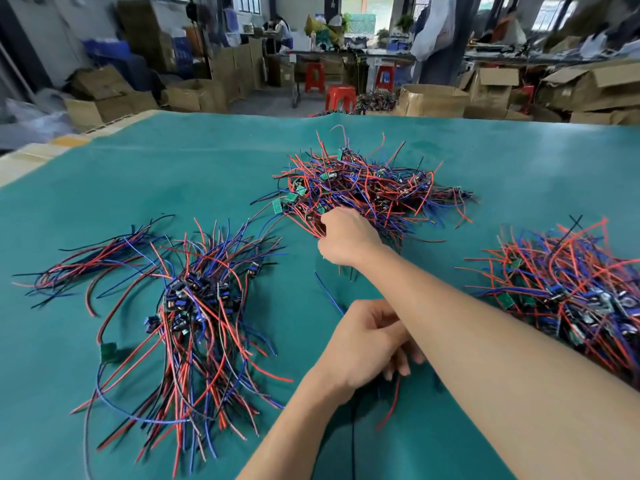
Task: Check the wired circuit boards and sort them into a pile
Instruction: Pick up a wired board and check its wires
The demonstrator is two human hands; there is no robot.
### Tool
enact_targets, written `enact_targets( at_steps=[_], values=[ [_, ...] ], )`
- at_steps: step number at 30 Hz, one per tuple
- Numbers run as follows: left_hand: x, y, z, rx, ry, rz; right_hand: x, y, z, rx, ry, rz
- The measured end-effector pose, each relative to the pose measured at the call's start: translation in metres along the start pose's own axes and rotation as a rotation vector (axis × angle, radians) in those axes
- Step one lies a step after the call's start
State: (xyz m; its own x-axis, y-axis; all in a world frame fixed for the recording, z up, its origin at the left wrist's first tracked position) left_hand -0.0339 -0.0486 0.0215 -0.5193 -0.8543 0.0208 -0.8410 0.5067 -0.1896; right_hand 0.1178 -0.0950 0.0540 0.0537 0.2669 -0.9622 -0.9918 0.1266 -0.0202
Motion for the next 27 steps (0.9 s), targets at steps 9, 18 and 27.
enact_targets(
  at_steps=[9,18,27],
  values=[
    [-0.001,-0.004,0.001,-0.053,0.08,-0.071,-0.025,0.024,-0.034,0.107,-0.403,-0.135],
    [-0.006,-0.007,0.007,-0.076,0.326,-0.311,-0.046,0.072,-0.106,0.213,-0.768,-0.159],
    [-0.005,-0.01,0.011,-0.059,0.411,-0.266,-0.037,0.158,-0.112,-0.027,-0.596,-0.252]
  ],
)
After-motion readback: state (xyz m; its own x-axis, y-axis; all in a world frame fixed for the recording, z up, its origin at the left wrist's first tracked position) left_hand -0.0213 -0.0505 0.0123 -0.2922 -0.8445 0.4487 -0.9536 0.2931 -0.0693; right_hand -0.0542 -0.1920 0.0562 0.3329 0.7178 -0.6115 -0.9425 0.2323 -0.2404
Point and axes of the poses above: each hand's wrist, its own y-axis away from the middle knuckle, its own x-axis out of the palm, z = x × y, the point moved 2 cm from there along -y, towards the middle knuckle, and after that the axes turned 11 degrees about x, right-handed, at the moved point
